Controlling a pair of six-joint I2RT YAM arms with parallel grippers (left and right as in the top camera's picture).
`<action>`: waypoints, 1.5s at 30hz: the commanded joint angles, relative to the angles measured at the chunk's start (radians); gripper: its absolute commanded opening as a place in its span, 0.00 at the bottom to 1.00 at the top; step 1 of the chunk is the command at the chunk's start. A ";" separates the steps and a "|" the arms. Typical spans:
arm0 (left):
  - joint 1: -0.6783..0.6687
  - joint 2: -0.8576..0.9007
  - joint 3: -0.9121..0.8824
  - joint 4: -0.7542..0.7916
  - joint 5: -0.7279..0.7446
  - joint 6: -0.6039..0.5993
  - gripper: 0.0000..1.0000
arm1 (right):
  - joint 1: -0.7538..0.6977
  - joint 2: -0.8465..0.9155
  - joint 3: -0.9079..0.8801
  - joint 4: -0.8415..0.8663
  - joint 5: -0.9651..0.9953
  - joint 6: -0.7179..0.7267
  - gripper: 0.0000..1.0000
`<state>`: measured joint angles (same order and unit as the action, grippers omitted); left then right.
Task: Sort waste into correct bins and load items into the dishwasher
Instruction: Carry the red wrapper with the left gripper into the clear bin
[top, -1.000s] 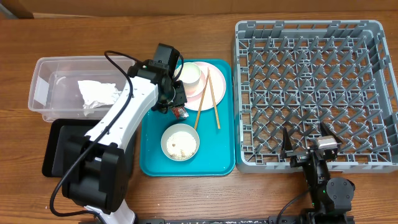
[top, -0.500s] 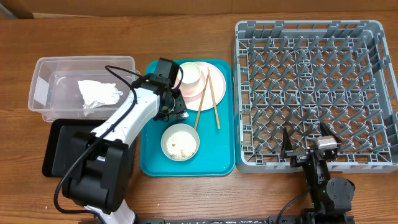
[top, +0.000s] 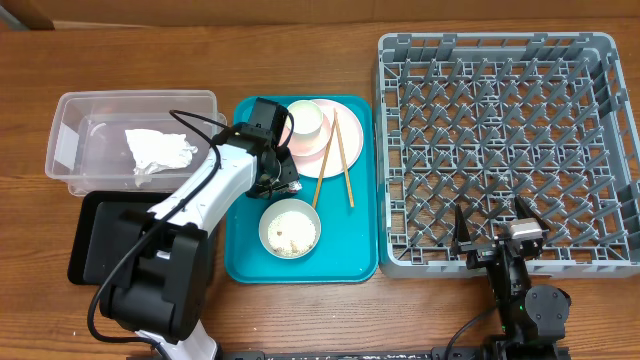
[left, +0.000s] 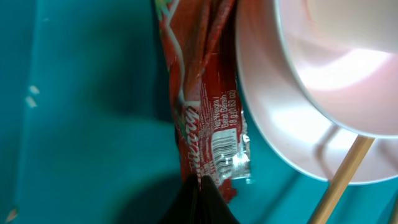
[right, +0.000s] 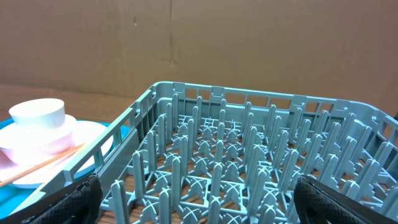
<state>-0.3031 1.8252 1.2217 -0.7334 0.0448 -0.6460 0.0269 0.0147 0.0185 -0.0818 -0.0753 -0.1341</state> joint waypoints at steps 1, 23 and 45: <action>0.031 -0.036 0.127 -0.051 -0.005 0.042 0.04 | 0.002 -0.011 -0.011 0.005 -0.005 0.003 1.00; 0.346 -0.047 0.336 -0.375 -0.236 0.074 0.04 | 0.002 -0.011 -0.011 0.005 -0.005 0.002 1.00; 0.362 -0.061 0.225 -0.226 -0.235 0.097 0.21 | 0.002 -0.011 -0.011 0.005 -0.005 0.002 1.00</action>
<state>0.0544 1.7885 1.3659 -0.9287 -0.1768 -0.5701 0.0269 0.0147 0.0185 -0.0818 -0.0757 -0.1341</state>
